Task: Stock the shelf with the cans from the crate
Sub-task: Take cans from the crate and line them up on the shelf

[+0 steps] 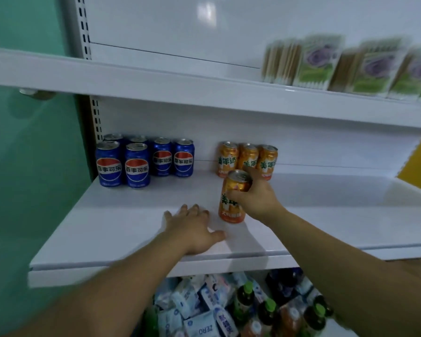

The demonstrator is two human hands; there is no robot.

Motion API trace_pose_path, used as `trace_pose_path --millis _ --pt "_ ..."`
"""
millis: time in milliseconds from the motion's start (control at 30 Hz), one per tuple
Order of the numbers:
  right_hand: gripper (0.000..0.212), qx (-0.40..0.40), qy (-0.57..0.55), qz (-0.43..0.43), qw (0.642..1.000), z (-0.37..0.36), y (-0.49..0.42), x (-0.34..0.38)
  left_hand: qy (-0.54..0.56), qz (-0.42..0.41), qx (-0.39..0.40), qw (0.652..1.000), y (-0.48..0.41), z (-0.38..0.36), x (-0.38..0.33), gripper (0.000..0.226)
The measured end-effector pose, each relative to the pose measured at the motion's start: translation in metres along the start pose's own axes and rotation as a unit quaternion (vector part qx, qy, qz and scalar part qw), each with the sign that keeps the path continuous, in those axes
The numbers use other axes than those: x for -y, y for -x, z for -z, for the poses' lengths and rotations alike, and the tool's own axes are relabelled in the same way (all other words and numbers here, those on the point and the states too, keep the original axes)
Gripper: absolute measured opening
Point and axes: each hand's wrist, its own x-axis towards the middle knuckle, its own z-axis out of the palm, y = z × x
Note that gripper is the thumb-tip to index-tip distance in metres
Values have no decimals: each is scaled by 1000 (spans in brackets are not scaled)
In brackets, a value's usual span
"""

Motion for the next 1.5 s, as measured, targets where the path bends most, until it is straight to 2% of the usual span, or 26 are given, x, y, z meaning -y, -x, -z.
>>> trace_pose_path --millis 167,333,467,600,733,933,1067,1200,1367,1500 --pt "63 -34 4 -12 999 32 -18 -28 10 -30 12 999 -17 -5 -40 91" --pt "56 -68 -15 -18 997 62 -26 -57 -3 -18 10 1000 -34 -11 -68 91" --pt "78 -63 13 -7 998 69 -28 -84 -12 -15 1 1000 -44 -18 -84 90" --pt "74 -59 25 18 998 73 -40 -102 -20 -10 -4 1000 -47 -23 -85 90" --pt "74 -84 8 5 996 85 -59 -119 -19 -4 -3 1000 -50 -27 -84 90" --pt "93 -91 81 -30 992 99 -94 -141 -22 2 -2 1000 -49 -27 -85 90" --pt "88 -122 63 -26 990 98 -116 -152 -17 9 2 1000 -50 -28 -85 102" --pt "62 -153 49 -23 987 94 -134 -162 -14 7 2 1000 -51 -29 -84 107" --pt "73 -169 57 -48 983 90 -154 -173 -14 7 5 1000 -49 -27 -87 104" --pt "71 -173 47 -63 982 87 -163 -175 -16 5 6 1000 -47 -28 -87 112"
